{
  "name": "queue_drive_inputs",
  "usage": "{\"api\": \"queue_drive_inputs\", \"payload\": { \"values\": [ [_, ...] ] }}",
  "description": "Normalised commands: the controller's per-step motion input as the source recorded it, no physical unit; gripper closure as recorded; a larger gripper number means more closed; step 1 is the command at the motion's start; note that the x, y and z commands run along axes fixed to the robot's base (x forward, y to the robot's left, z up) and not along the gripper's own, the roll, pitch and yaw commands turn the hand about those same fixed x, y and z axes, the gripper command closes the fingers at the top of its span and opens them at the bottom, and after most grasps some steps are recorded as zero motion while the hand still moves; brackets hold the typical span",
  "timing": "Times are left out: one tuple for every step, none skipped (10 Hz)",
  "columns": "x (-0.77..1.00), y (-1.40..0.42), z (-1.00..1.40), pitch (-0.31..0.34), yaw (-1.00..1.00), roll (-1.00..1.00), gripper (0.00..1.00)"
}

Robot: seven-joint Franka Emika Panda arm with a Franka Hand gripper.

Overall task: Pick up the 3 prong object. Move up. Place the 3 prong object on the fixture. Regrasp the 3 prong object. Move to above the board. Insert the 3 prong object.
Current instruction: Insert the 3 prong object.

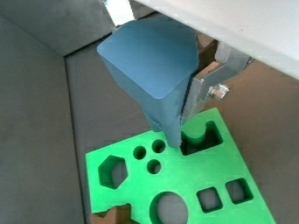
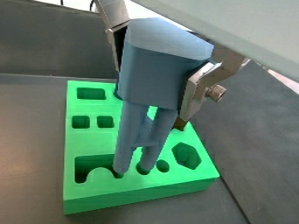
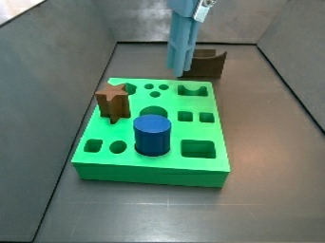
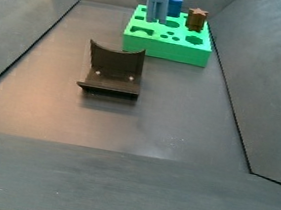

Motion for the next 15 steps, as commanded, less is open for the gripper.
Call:
{"api": "queue_drive_inputs", "payload": {
  "values": [
    [-0.37,0.21,0.00,-0.220,0.00,-0.49,1.00],
    [-0.38,0.17,-0.02,-0.220,0.00,-0.40,1.00],
    [-0.15,0.05,0.00,-0.077,0.00,-0.09,1.00],
    [-0.27,0.00,-0.15,-0.146,-0.01,-0.07,1.00],
    [-0.40,0.00,-0.06,-0.151,0.00,-0.01,1.00],
    [-0.37,0.00,0.00,-0.156,-0.06,0.00,1.00],
    [-0.28,0.00,0.00,-0.130,-0.05,-0.03,1.00],
    [-0.39,0.00,0.00,-0.150,-0.07,-0.04,1.00],
    [-0.40,0.00,0.00,-0.151,-0.05,-0.02,1.00],
    [-0.43,0.00,0.00,-0.170,-0.08,-0.06,1.00],
    [-0.42,0.00,0.00,-0.174,-0.07,-0.08,1.00],
    [-0.49,0.00,-0.03,-0.207,-0.07,-0.04,1.00],
    [-0.54,0.00,-0.08,-0.231,-0.03,-0.06,1.00],
    [-0.61,-0.01,-0.13,-0.270,0.00,-0.06,1.00],
    [-0.61,0.00,-0.04,-0.241,0.00,-0.04,1.00]
  ]
}}
